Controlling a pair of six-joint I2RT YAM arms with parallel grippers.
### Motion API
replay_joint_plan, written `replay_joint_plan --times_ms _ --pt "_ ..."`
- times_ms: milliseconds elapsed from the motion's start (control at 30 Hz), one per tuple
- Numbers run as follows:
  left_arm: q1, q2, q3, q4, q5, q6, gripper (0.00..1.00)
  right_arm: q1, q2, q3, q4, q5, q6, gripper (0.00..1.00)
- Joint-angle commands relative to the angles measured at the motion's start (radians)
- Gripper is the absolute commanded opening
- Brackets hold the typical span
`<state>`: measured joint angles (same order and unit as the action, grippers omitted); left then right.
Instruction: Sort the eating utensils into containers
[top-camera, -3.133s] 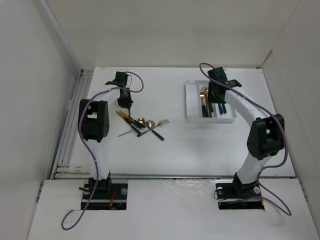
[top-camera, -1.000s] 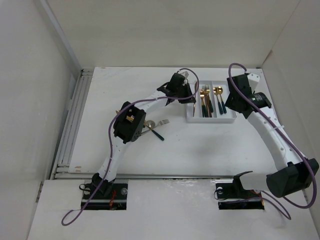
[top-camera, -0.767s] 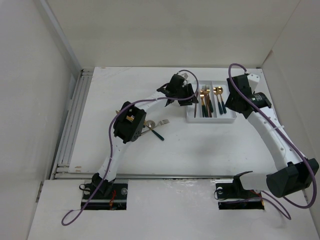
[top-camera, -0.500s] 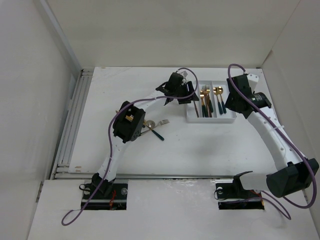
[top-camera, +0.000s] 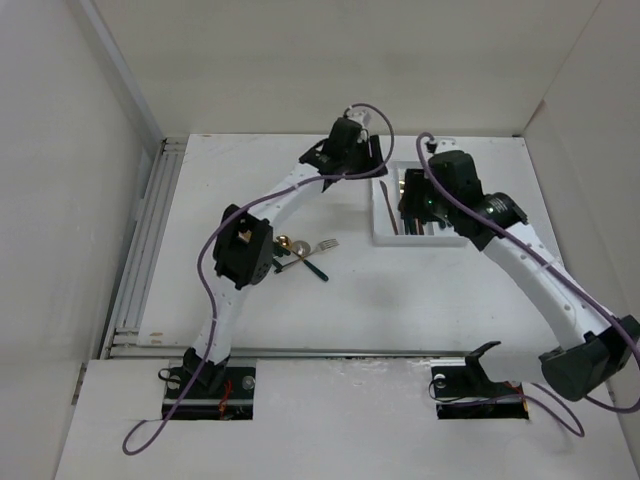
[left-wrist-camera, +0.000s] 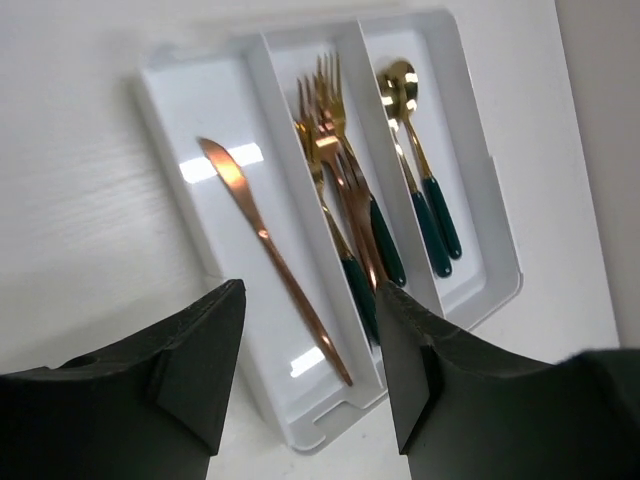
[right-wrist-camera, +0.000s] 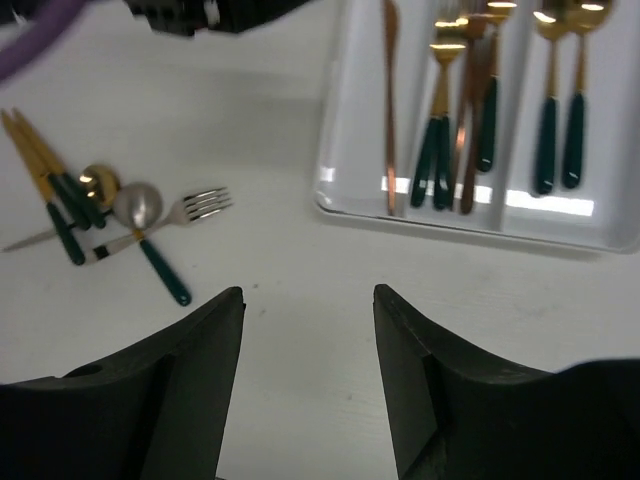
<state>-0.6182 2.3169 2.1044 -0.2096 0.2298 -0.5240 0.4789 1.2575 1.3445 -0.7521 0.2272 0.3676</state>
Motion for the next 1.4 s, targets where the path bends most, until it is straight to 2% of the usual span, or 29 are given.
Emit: replay_joint_plan --times_ms 0,67,100,200,233,400,467,600,767,900,1033,1067,1100,1367 --pt "0.081 -0.241 0.033 -0.079 -0.218 0.126 0.52 0.067 0.077 0.034 0.135 -0.152 -0.087 0.6" --pt "0.165 -0.334 -0.06 -0.1 -0.285 0.151 0.52 0.151 0.171 0.073 0.166 -0.152 -0.099 0.6" --pt "0.166 -0.335 -0.061 -0.111 -0.285 0.163 0.52 0.179 0.207 0.082 0.166 -0.152 -0.114 0.6" --pt "0.325 -0.479 -0.234 -0.111 -0.296 0.174 0.52 0.279 0.311 0.113 0.206 -0.173 -0.125 0.6" --pt "0.409 -0.552 -0.275 -0.111 -0.314 0.188 0.52 0.297 0.38 0.113 0.233 -0.173 -0.125 0.6" --pt "0.621 -0.74 -0.556 -0.099 -0.402 0.217 0.52 0.392 0.617 0.255 0.226 -0.181 -0.125 0.54" --pt "0.704 -0.806 -0.628 -0.079 -0.402 0.217 0.52 0.414 0.727 0.303 0.188 -0.167 -0.125 0.5" --pt "0.796 -0.856 -0.73 -0.059 -0.296 0.194 0.52 0.437 0.839 0.353 0.158 -0.099 -0.105 0.46" --pt "0.805 -0.867 -0.741 -0.059 -0.256 0.185 0.52 0.446 0.887 0.332 0.148 -0.057 -0.067 0.44" --pt "0.805 -0.858 -0.731 -0.05 -0.224 0.176 0.52 0.466 0.93 0.323 0.145 -0.035 -0.067 0.35" --pt "0.805 -0.849 -0.731 -0.05 -0.224 0.176 0.52 0.484 0.953 0.314 0.135 -0.012 -0.058 0.17" --pt "0.805 -0.849 -0.731 -0.05 -0.224 0.176 0.52 0.484 0.953 0.303 0.135 -0.012 -0.058 0.05" --pt "0.805 -0.849 -0.731 -0.05 -0.213 0.176 0.52 0.484 0.953 0.303 0.135 -0.012 -0.058 0.0" --pt "0.805 -0.84 -0.731 -0.05 -0.179 0.157 0.52 0.484 0.824 0.341 0.114 0.011 -0.077 0.0"
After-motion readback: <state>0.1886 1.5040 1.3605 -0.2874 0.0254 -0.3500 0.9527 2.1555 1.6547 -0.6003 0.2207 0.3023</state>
